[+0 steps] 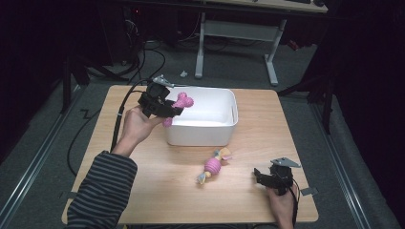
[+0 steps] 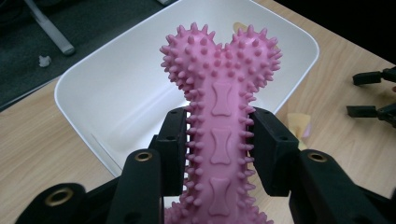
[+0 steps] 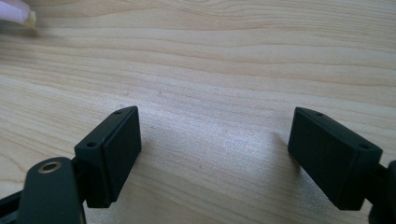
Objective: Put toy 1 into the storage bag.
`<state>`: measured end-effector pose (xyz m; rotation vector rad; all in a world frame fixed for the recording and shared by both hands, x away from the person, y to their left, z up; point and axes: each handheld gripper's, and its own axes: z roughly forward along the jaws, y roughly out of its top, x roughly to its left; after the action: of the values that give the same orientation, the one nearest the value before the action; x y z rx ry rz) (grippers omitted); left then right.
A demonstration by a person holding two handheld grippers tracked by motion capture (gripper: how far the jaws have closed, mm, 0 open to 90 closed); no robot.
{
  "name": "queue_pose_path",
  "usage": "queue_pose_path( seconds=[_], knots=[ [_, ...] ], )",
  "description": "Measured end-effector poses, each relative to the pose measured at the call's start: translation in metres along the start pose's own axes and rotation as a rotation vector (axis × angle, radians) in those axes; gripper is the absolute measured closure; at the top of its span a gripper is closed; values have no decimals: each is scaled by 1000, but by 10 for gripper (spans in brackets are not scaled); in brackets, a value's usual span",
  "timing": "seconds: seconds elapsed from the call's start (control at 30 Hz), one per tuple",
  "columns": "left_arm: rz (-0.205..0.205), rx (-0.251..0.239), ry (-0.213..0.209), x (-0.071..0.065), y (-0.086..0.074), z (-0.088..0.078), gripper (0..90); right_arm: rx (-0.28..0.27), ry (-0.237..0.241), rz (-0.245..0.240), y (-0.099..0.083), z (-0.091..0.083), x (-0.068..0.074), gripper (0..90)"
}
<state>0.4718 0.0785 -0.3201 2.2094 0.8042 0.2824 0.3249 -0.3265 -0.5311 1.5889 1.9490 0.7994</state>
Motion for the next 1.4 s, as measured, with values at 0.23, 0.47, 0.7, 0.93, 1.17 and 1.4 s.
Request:
queue_pose_path(
  seconds=[0.23,0.47,0.7,0.93,1.17,1.4],
  knots=[
    [6,3,18,3,8,8,592,-1,1,-1,0,0,0,174],
    [-4,12,30,9,14,26,592,1,0,-2,0,0,0,174],
    [-11,24,34,15,15,44,591,0,1,-5,0,0,0,175],
    [-13,39,41,20,13,58,590,-1,3,-7,0,0,0,175],
    [-1,65,38,21,11,69,587,-1,4,-7,0,0,0,176],
    [-18,96,42,27,4,81,586,-1,5,-6,0,0,0,177]
  ],
)
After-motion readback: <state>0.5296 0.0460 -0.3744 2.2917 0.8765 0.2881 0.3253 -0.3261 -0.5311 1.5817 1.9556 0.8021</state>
